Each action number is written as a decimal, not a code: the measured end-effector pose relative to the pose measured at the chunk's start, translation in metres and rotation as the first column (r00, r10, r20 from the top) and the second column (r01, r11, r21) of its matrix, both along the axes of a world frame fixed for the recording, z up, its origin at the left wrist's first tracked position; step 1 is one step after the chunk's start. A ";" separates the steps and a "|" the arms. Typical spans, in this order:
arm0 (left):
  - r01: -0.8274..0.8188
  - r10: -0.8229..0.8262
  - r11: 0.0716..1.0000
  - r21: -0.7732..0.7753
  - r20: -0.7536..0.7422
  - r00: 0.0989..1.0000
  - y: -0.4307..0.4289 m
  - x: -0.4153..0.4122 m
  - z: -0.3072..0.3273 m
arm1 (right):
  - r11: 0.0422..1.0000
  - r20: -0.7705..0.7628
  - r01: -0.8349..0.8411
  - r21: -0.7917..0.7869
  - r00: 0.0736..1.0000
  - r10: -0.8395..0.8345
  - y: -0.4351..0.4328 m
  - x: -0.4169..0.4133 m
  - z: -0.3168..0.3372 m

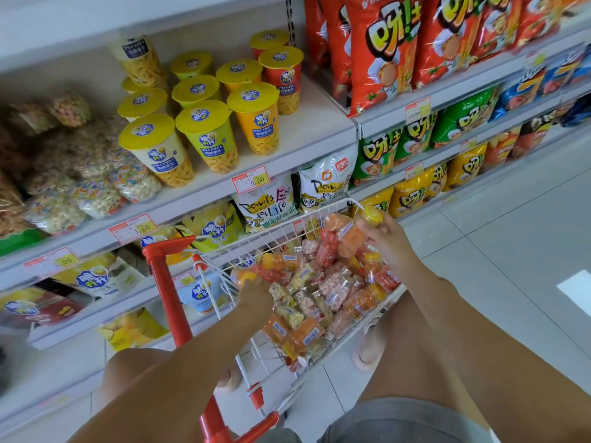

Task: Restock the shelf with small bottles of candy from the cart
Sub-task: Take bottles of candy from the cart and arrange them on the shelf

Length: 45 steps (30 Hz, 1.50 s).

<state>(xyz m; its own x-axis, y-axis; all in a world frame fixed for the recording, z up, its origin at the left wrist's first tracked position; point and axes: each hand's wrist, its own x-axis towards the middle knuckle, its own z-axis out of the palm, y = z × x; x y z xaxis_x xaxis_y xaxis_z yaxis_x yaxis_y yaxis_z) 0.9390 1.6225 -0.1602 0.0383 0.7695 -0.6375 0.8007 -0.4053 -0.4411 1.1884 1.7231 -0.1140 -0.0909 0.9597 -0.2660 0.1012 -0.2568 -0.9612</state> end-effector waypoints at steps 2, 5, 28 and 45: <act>-0.080 0.079 0.997 0.010 0.101 0.992 -0.003 -0.005 0.011 | 1.000 -0.040 -0.018 0.022 0.999 0.019 0.000 0.000 0.015; -0.315 0.290 0.949 -0.002 0.396 0.871 -0.007 -0.019 0.040 | 0.996 -0.085 -0.049 0.069 0.995 0.055 0.000 -0.005 0.046; -0.827 -0.580 0.562 -0.006 0.710 -0.400 0.079 -0.070 0.416 | 0.711 0.011 -0.205 0.673 0.963 0.268 0.058 -0.123 0.360; -0.834 -0.430 0.534 0.139 0.894 -0.127 0.189 -0.082 0.406 | 0.713 0.415 -0.400 0.576 0.894 0.167 0.189 -0.160 0.368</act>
<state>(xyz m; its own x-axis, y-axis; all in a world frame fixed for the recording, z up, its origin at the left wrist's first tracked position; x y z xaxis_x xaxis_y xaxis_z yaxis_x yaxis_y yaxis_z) 0.8571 1.8113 0.2454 -0.3044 0.8586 0.4126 0.4735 -0.2394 0.8476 1.0279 1.9122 0.2540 -0.4120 0.8502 0.3276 0.3855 0.4884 -0.7828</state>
